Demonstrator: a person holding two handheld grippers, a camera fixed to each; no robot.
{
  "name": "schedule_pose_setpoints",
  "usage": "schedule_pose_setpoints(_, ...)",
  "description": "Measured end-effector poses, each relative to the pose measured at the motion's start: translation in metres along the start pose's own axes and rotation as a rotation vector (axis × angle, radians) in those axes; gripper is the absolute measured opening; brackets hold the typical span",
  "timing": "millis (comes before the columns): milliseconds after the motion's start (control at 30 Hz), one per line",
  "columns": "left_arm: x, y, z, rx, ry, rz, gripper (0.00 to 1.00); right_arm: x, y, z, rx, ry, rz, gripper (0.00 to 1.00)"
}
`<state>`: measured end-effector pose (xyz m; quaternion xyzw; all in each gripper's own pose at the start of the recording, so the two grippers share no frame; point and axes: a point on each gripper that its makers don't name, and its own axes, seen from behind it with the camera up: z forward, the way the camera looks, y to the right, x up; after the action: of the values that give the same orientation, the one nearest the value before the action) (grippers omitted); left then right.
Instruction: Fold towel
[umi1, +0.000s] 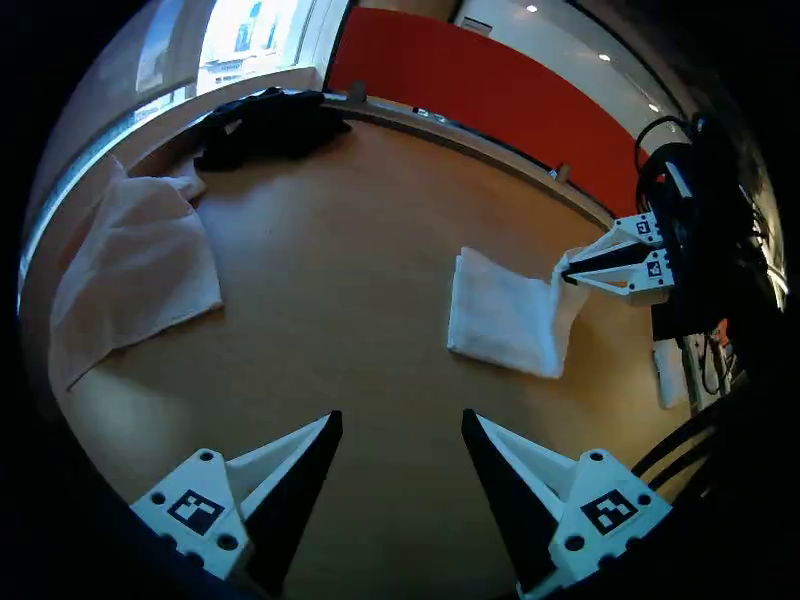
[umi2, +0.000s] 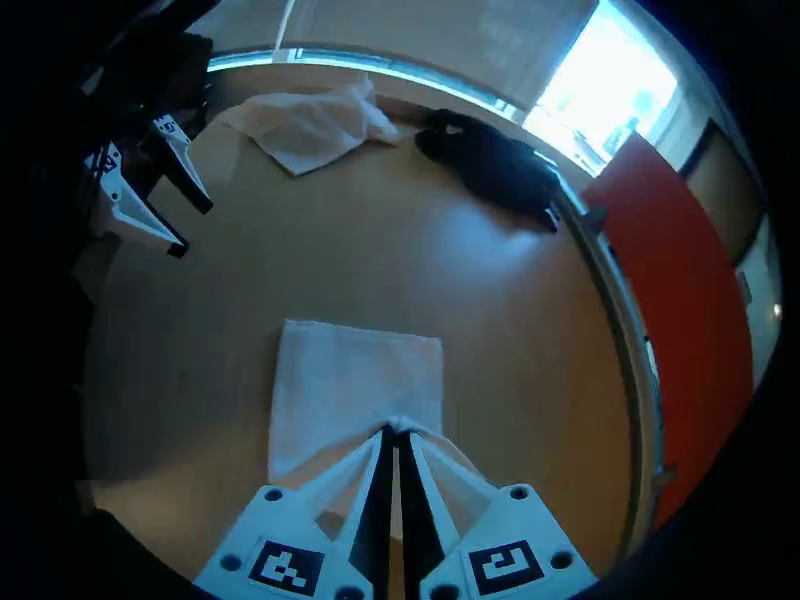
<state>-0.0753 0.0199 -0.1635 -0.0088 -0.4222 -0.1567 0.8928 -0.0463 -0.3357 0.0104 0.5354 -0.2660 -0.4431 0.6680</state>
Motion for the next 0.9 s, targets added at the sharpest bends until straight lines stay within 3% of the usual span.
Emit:
schedule_pose_setpoints(267,-0.010,-0.003,-0.003,0.010,0.009,-0.051,0.88,0.030,-0.035,0.045,0.098,-0.022,-0.167,0.04)
schedule_pose_setpoints(467,-0.014,-0.004,-0.004,0.014,0.011,-0.074,0.88,0.038,-0.064,0.072,0.160,-0.046,-0.258,0.04)
schedule_pose_setpoints(667,-0.014,-0.008,-0.004,0.018,0.015,-0.085,0.88,0.041,-0.075,0.080,0.173,-0.046,-0.271,0.03)
schedule_pose_setpoints(900,-0.010,-0.012,-0.003,0.021,0.017,-0.087,0.88,0.039,-0.072,0.078,0.162,-0.037,-0.239,0.03)
